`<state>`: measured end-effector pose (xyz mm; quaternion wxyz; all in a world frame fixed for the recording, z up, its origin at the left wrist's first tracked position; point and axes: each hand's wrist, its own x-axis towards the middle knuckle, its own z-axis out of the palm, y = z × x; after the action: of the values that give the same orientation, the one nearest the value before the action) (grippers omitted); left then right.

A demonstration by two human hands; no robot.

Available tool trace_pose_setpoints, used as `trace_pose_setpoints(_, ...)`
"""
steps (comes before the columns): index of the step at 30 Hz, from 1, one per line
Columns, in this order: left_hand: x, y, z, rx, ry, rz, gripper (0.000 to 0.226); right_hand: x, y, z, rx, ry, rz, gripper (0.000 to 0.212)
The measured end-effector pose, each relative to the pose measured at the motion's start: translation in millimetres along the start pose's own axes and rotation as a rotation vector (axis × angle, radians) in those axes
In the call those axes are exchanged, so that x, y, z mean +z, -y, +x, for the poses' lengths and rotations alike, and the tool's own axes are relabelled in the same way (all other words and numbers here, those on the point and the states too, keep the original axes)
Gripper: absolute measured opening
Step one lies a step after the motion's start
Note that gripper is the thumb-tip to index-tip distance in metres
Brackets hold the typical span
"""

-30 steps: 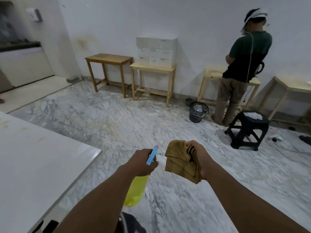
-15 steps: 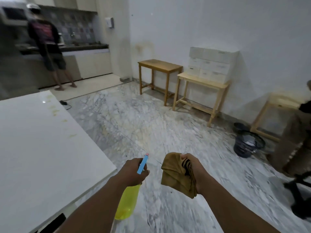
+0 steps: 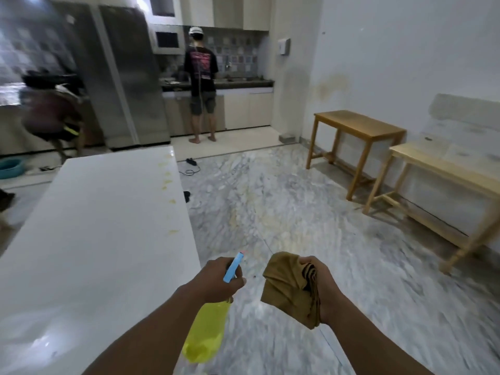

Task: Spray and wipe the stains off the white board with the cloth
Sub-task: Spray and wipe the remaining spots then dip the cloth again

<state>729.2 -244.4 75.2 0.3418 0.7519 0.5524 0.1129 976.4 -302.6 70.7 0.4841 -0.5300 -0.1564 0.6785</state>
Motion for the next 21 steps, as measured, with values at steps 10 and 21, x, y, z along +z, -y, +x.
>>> trace_pose_setpoints(10, -34, -5, 133, -0.167, -0.184, -0.052, 0.020, 38, 119, 167, 0.116, 0.217, -0.172, 0.036)
trace_pose_setpoints(21, -86, 23, 233, -0.335, -0.294, -0.128, 0.021, 118, 199, 310, 0.208, 0.358, -0.269, 0.036)
